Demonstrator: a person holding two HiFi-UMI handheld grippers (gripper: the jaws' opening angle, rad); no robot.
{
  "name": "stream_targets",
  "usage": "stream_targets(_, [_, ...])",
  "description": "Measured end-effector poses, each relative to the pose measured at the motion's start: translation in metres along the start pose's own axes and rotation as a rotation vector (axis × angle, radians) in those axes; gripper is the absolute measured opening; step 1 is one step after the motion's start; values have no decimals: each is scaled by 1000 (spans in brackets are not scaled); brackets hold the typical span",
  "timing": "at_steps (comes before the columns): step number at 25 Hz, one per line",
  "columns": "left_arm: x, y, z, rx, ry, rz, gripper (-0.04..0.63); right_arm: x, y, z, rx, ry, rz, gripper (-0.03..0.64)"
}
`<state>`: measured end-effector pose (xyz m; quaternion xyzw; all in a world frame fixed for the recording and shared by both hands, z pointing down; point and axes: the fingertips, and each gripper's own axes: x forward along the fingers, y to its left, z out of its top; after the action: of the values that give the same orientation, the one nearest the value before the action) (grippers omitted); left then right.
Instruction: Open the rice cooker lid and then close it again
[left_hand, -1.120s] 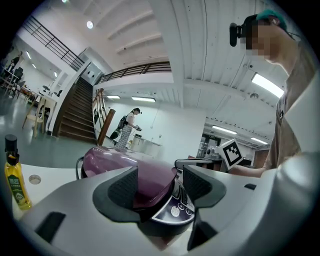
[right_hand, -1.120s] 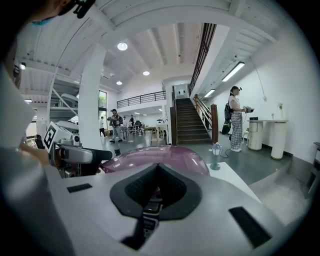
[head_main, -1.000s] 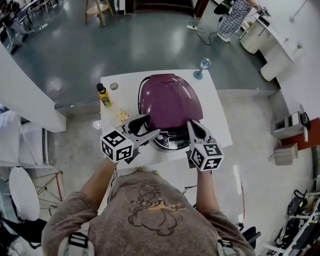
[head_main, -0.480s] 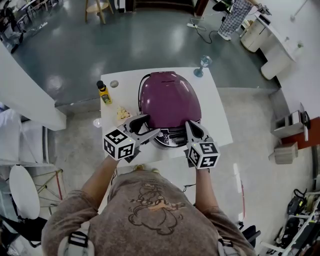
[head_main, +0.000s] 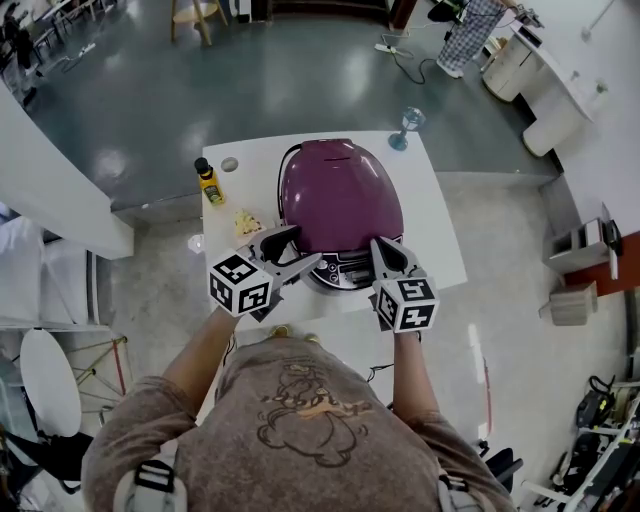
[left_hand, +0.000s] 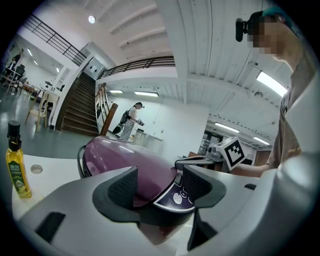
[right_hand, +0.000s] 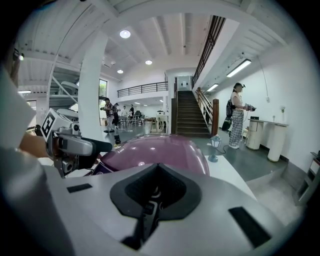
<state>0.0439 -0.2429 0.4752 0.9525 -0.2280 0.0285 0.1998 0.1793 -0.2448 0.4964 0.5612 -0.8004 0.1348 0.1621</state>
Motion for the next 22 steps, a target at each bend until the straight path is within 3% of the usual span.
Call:
stream_targets(8, [-1,-1,-5,9,17,5,296,0,4,-5,-93,81,2,5])
stream_targets(22, [5,-1,-5,-19,7,-18,282,3,6,-9,-139,167,7,2])
